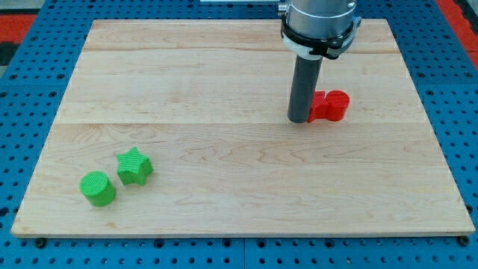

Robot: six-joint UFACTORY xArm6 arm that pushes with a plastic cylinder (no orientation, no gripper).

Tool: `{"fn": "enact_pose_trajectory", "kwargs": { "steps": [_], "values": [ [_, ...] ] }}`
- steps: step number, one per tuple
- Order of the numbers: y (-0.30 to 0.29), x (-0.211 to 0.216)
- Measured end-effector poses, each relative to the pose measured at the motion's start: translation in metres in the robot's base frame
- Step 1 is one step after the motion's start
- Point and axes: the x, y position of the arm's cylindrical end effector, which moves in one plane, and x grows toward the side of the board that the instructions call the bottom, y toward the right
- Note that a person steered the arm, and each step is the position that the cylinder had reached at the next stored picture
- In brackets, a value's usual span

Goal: Push the green blocks towards the top right

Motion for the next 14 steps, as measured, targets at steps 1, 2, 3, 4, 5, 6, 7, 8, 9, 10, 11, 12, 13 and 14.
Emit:
{"fn": "enact_pose_trajectory", "kwargs": {
  "steps": [1, 2, 3, 4, 5, 6, 7, 8, 9, 10, 11, 12, 13, 14],
  "values": [
    [0.023, 0.0],
    [0.037, 0.0],
    [0.026, 0.014],
    [-0.001, 0.055],
    [-0.033, 0.103],
    [-0.109, 0.136],
    [-0.192, 0.163],
    [-0.269, 0.183],
    [-0.34, 0.177],
    [-0.334, 0.155],
    [-0.294, 0.143],
    [-0.246, 0.139],
    [-0.229, 0.115],
    [-0.225, 0.083]
  ]
}}
